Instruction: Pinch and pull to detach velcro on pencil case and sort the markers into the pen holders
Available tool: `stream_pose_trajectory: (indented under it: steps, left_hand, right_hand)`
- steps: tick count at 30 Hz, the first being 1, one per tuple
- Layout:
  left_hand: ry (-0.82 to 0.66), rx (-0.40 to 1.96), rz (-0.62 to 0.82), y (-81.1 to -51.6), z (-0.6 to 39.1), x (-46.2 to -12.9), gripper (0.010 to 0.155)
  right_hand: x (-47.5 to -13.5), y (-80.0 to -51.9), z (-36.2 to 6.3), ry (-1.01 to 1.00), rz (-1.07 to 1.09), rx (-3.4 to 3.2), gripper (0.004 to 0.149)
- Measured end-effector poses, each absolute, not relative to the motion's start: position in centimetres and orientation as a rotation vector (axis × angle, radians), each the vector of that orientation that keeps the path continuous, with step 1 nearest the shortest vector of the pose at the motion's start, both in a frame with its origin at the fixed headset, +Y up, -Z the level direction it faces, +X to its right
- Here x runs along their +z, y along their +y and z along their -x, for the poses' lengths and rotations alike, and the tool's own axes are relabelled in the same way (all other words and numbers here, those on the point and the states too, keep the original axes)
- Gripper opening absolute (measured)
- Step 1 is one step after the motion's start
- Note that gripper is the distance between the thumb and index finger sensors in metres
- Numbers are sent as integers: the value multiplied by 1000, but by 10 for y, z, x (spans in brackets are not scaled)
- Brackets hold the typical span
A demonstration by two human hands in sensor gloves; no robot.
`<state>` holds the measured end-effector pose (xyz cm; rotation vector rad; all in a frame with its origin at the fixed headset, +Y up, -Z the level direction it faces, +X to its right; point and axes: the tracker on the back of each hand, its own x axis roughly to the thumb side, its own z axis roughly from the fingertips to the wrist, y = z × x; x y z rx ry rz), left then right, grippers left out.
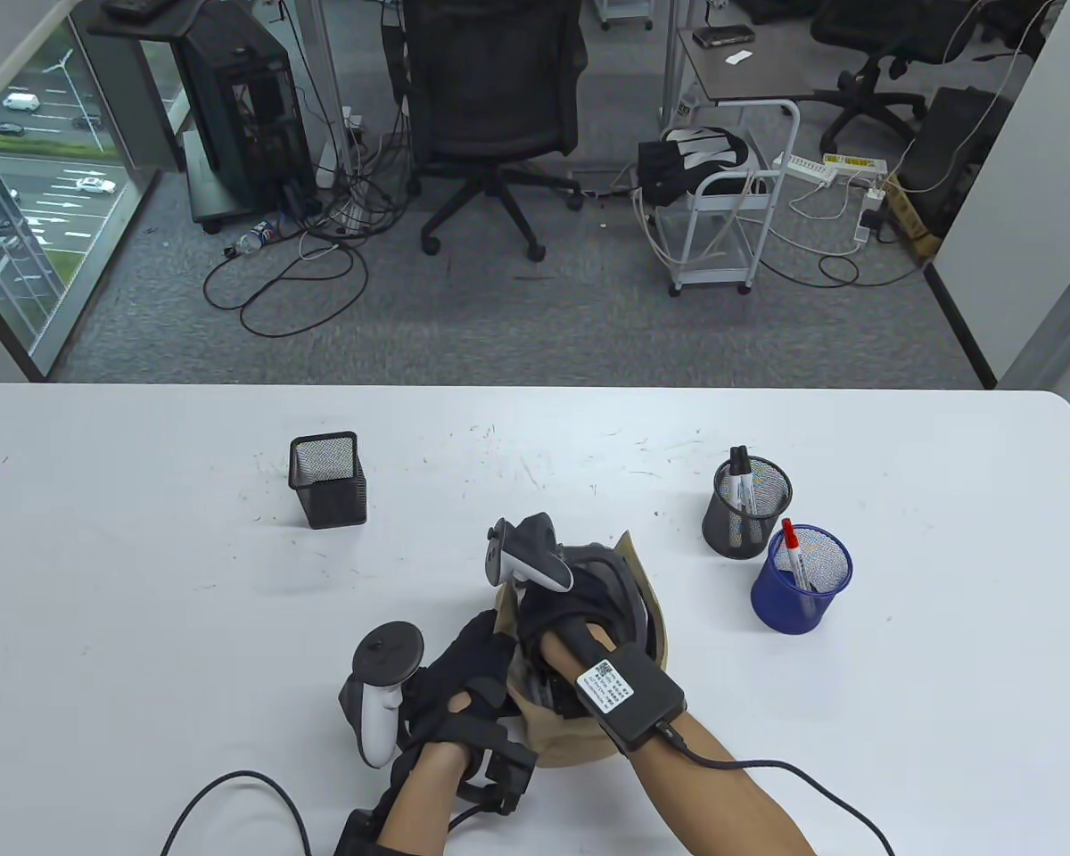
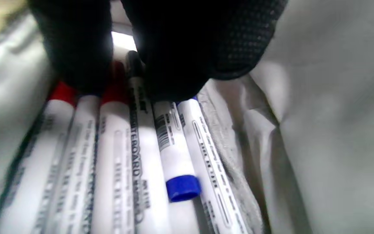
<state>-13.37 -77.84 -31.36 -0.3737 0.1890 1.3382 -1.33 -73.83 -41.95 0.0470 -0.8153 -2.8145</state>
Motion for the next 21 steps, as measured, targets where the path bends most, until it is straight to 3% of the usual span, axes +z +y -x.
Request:
stream_pose_trajectory:
  steps: [5, 9, 14, 21]
  left_hand:
    - [189, 1337, 372, -779, 134, -314, 65]
    - [186, 1340, 372, -778, 134, -314, 65]
    - [184, 1334, 371, -779, 133, -315, 65]
    - [191, 1342, 372, -779, 134, -314, 65]
  right_hand:
    - [-420, -737, 10, -841, -35, -2848, 54]
    - [-421, -708, -8, -784, -33, -3030, 52]
    - [-408, -643, -43, -483, 16, -3369, 51]
    - [-393, -572, -126, 168, -170, -3637, 51]
